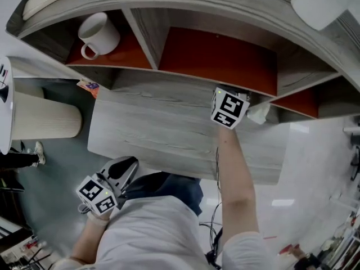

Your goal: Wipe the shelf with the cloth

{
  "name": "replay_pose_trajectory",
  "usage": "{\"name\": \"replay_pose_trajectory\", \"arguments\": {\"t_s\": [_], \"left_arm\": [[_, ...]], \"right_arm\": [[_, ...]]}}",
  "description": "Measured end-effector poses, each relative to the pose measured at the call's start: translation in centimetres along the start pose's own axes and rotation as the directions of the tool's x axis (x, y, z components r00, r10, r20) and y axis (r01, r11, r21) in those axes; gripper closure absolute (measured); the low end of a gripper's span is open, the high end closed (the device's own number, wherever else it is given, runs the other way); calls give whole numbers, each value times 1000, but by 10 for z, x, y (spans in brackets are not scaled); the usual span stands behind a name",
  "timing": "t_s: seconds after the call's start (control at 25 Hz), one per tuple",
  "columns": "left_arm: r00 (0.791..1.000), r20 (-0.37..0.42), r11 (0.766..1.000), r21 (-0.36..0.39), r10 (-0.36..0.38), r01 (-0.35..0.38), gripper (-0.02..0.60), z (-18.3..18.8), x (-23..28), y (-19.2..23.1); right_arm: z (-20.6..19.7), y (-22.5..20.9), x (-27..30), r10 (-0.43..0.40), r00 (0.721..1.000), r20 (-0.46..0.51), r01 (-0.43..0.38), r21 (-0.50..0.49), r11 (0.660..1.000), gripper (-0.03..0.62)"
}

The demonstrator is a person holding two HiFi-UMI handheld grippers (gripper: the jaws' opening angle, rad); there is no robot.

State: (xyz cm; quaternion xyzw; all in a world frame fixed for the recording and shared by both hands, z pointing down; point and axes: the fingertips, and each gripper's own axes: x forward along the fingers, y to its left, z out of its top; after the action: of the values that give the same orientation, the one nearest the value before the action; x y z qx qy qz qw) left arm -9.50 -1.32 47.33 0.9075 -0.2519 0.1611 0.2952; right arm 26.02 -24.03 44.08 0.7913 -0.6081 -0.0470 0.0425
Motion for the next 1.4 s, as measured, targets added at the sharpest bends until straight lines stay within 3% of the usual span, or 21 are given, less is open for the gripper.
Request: {"name": "replay_pose_trajectory", "arguments": {"t_s": [0.24,0.68,1.0,1.4], "left_arm": [[1000,-12,1000,13,-21,22,540,3,14,-11],[998,2,998,35,-56,56,540,15,31,-35],[994,14,994,38,-105,104,540,26,47,-58],[981,37,981,50,-188,186,540,49,76,-88]], "right_arm": [[-3,-28,-4,-42,999,-8,42,13,999,511],[0,-25,-19,7,1000,-27,-6,43,999,512],[10,-17,-58,87,994,-63,-79,114,990,513],[25,-9,-154,215,966,-141,-187,191,964,513]]}}
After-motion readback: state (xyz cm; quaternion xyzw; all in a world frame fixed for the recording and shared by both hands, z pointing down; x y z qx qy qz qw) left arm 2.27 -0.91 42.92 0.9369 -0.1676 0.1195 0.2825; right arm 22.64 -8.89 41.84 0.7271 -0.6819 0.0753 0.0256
